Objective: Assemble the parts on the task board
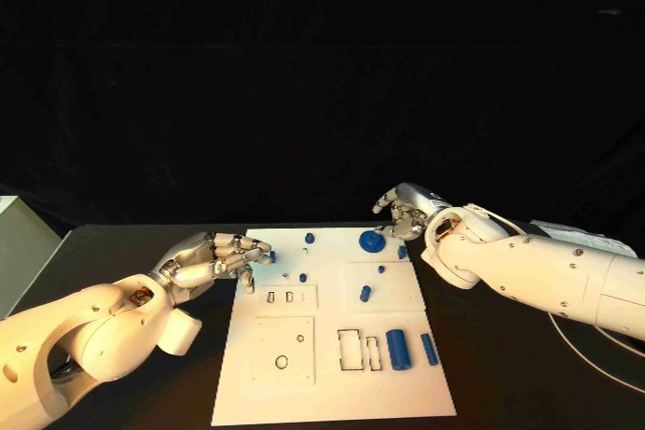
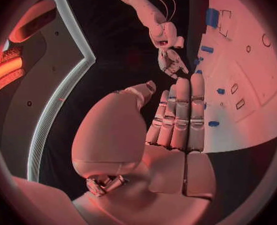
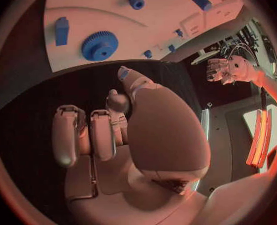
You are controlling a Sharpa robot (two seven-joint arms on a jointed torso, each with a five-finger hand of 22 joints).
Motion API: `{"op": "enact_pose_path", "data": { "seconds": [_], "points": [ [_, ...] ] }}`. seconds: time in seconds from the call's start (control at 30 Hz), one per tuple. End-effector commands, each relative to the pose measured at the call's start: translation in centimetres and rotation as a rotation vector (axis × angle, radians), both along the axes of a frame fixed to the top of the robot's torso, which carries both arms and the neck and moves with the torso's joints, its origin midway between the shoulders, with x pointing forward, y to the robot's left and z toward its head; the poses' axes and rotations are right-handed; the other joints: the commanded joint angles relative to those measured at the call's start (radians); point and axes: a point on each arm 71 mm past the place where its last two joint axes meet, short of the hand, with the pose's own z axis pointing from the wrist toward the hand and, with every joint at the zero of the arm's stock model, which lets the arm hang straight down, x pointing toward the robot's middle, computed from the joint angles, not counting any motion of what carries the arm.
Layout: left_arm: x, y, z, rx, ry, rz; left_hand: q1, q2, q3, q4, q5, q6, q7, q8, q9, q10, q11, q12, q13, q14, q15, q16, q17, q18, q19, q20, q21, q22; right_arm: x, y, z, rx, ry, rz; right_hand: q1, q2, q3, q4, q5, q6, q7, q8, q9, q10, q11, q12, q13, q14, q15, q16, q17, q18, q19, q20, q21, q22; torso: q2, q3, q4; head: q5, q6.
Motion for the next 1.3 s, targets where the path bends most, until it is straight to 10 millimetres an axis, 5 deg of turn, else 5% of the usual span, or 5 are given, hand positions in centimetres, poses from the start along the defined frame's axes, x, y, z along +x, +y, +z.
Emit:
{"op": "enact_pose_path", "data": {
  "seconds": [0.03, 0.27, 0.53, 1.3],
  "points": [
    [-0.1, -0.1, 0.1, -0.008, -0.006, -0.019, 0.001, -0.003, 0.003, -0.001, -0.001, -0.008, 0.002, 0.001, 0.001, -0.007, -0.002, 0.003, 0.001, -0.007, -0.001, -0.003, -0.001, 0.014, -0.008, 0.0, 0.005, 0.001, 0.1, -0.6, -0.6, -0.012, 0.097, -0.004, -0.017, 0.002, -0.031, 0.015, -0.001, -0.017, 0.005, 0.007, 0.005, 0.062, 0.005, 0.163, 0.208, 0.064, 0.008, 0.03, 0.088, -0.017, 0.059, 0.008, 0.042, 0.143, 0.001, 0.0038, -0.0023, -0.004, -0.003],
    [0.0, -0.2, 0.0, -0.009, -0.004, -0.02, 0.001, -0.003, 0.003, -0.001, -0.001, -0.008, 0.002, 0.001, 0.001, -0.007, -0.002, 0.003, 0.001, -0.007, -0.001, -0.003, -0.001, 0.014, -0.008, 0.0, 0.005, 0.001, 0.7, -0.9, -1.0, -0.089, 0.142, -0.03, -0.009, 0.016, -0.131, 0.063, -0.007, -0.039, 0.014, 0.015, 0.016, 0.119, 0.016, 0.216, 0.288, 0.083, 0.021, 0.065, 0.209, -0.035, 0.088, 0.021, 0.103, 0.223, 0.002, -0.0014, 0.002, -0.01, -0.007],
    [0.1, -0.2, -0.2, -0.004, 0.002, -0.019, 0.003, -0.002, 0.005, -0.003, -0.001, -0.008, 0.002, 0.002, 0.001, -0.007, -0.002, 0.004, 0.002, -0.008, -0.001, -0.004, -0.001, 0.014, -0.01, 0.0, 0.006, 0.001, 1.2, -0.2, -1.6, -0.116, 0.172, -0.051, 0.005, 0.024, -0.187, 0.109, -0.003, -0.048, 0.02, 0.023, 0.024, 0.157, 0.023, 0.243, 0.329, 0.101, 0.029, 0.085, 0.301, -0.045, 0.105, 0.03, 0.133, 0.263, 0.003, -0.0009, 0.0043, -0.009, -0.015],
    [0.2, -0.3, -0.5, 0.012, 0.013, -0.02, 0.007, 0.0, 0.008, -0.006, -0.001, -0.008, 0.002, 0.003, 0.002, -0.008, -0.002, 0.005, 0.003, -0.008, -0.002, -0.004, -0.002, 0.014, -0.011, 0.0, 0.008, 0.002, 1.6, 1.7, -3.1, -0.131, 0.189, -0.037, 0.017, 0.044, -0.185, 0.111, 0.013, -0.027, 0.016, 0.043, 0.035, 0.157, 0.021, 0.243, 0.329, 0.102, 0.029, 0.087, 0.31, -0.045, 0.105, 0.032, 0.133, 0.263, 0.005, -0.002, 0.0047, -0.004, -0.031]
  ]
}}
